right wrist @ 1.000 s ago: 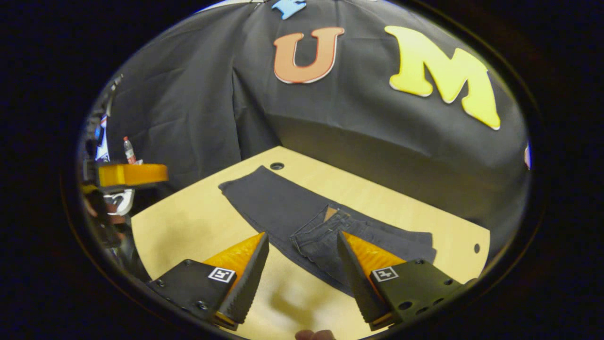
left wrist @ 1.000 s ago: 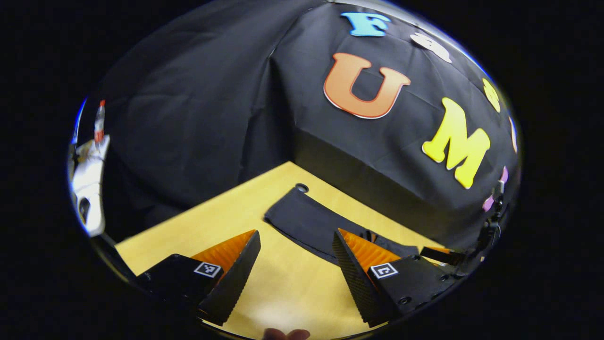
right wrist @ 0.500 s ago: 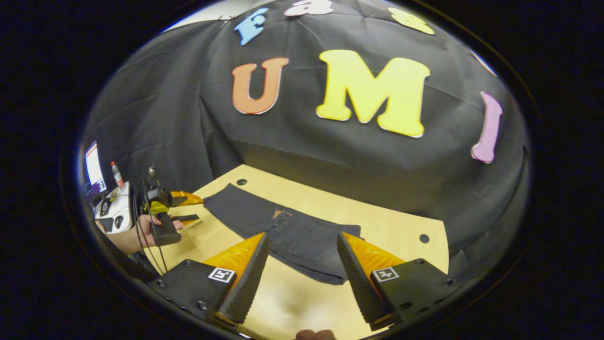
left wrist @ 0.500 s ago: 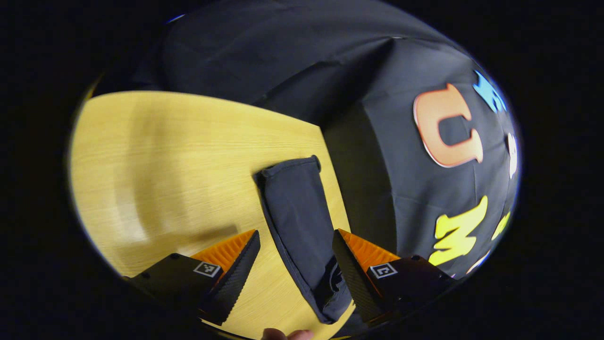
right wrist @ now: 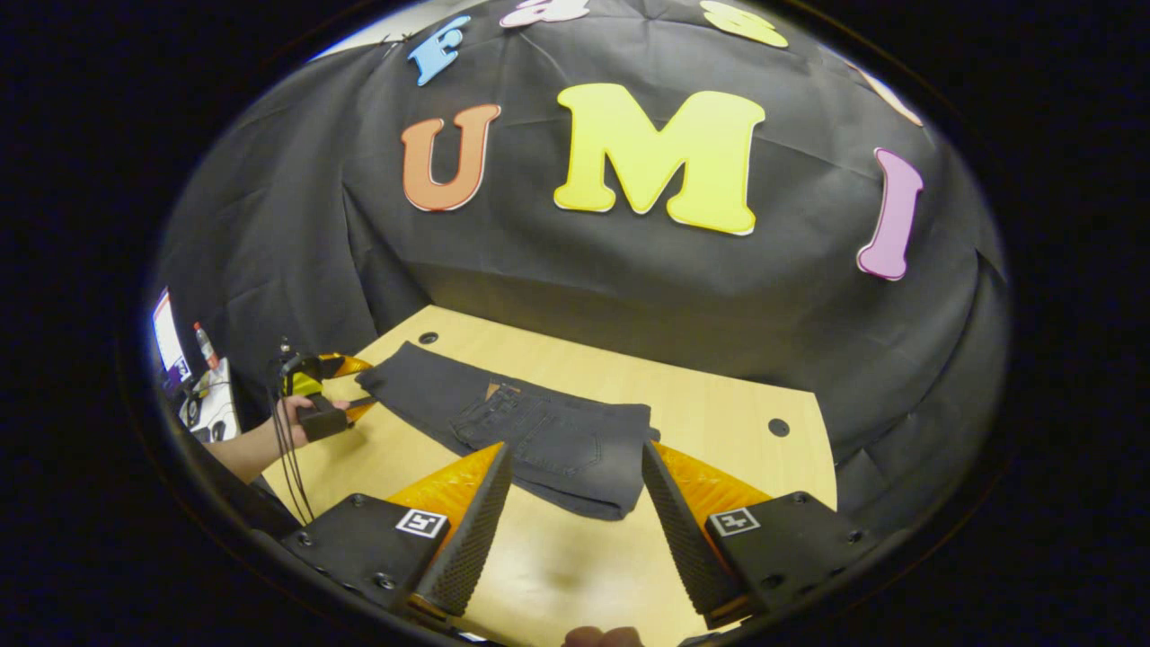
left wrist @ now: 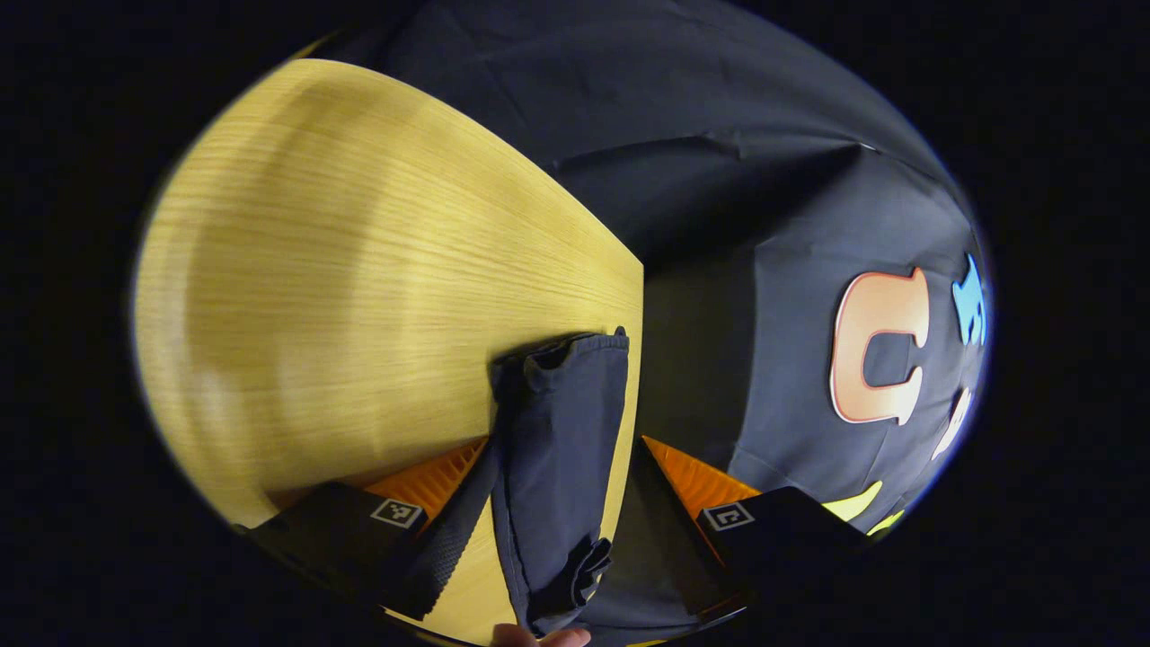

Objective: Grasp the waist and the cuffs of the jeans and fold them to make the two legs overlap; first hold the waist and fold one-third of the jeans toward the cuffs, then hold the cuffs and fold the remaining one-third in the same direction to finish folding.

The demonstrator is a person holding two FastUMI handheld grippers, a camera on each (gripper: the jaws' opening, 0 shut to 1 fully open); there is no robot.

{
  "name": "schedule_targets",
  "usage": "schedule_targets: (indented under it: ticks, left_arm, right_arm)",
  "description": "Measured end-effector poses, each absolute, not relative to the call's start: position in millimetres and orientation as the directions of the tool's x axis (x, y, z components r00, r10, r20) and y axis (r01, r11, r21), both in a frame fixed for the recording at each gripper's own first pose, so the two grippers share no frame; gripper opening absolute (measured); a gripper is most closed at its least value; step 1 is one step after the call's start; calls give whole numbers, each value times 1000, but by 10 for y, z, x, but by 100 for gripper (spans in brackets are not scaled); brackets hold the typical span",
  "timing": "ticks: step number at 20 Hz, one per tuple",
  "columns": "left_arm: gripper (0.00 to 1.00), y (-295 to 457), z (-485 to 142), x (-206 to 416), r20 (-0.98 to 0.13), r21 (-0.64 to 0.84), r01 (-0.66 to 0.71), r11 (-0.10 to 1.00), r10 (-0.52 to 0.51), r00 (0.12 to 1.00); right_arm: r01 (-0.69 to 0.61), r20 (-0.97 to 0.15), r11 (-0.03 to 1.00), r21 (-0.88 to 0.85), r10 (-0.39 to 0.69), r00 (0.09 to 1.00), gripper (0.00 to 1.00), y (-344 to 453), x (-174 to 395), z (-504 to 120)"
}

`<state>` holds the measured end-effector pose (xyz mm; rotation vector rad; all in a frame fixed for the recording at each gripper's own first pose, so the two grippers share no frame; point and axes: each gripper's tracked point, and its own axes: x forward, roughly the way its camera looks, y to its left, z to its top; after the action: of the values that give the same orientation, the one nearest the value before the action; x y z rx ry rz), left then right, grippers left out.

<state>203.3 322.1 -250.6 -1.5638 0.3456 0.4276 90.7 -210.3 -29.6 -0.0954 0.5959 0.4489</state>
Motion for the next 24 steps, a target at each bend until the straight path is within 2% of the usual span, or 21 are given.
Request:
schedule_targets:
  ticks: [4, 5, 6, 7, 8, 9, 10, 11, 12, 13, 14, 15, 19, 24]
  left_arm:
    - [96, 3226, -2537, 2211, -443, -896, -444, 0, 40, 896]
    - [88, 3215, -2537, 2242, -433, -901, -433, 1, 36, 901]
    - [85, 3205, -2558, 2264, -431, -902, -432, 11, 33, 902]
    - [89, 3201, -2599, 2265, -437, -899, -437, 21, 29, 899]
    - [77, 3208, -2614, 2276, -435, -900, -435, 25, 25, 900]
    - [69, 3216, -2622, 2296, -432, -901, -432, 27, 20, 902]
    - [55, 3208, -2622, 2309, -425, -905, -425, 32, 12, 905]
    - [56, 3200, -2644, 2312, -427, -903, -427, 44, 5, 904]
    - [52, 3191, -2676, 2304, -431, -901, -430, 58, -2, 902]
    - [44, 3208, -2702, 2290, -441, -896, -440, 66, 3, 898]
    - [51, 3225, -2703, 2301, -443, -894, -442, 67, 4, 897]
    - [17, 3216, -2642, 2309, -429, -901, -428, 67, -1, 903]
    - [7, 3126, -2303, 2377, -401, -895, -393, 213, 4, 916]
    - [4, 2746, -1460, 2498, -316, -854, -278, 440, -14, 949]
  right_arm:
    - [-416, -578, 908, 44, 363, 731, 93, -2185, 930, -380]
    - [-409, -581, 911, 46, 358, 731, 93, -2215, 930, -390]
    - [-402, -584, 914, 50, 353, 731, 93, -2238, 935, -405]
    - [-396, -585, 917, 55, 351, 731, 93, -2259, 932, -410]
    - [-391, -587, 918, 60, 349, 731, 93, -2270, 924, -420]
    - [-388, -588, 920, 63, 348, 730, 93, -2277, 916, -432]
    - [-384, -589, 921, 64, 345, 730, 93, -2302, 899, -438]
    - [-381, -591, 922, 67, 344, 729, 93, -2318, 877, -449]
    - [-378, -594, 923, 67, 341, 729, 93, -2331, 852, -469]
    - [-376, -595, 924, 69, 340, 728, 93, -2352, 822, -482]
    - [-375, -596, 925, 66, 338, 728, 93, -2373, 793, -486]
    - [-373, -596, 926, 65, 336, 730, 93, -2402, 764, -475]
    - [-351, -573, 934, 67, 324, 753, 94, -2525, 669, -394]
    - [-281, -508, 955, 99, 291, 810, 94, -2781, 539, -171]
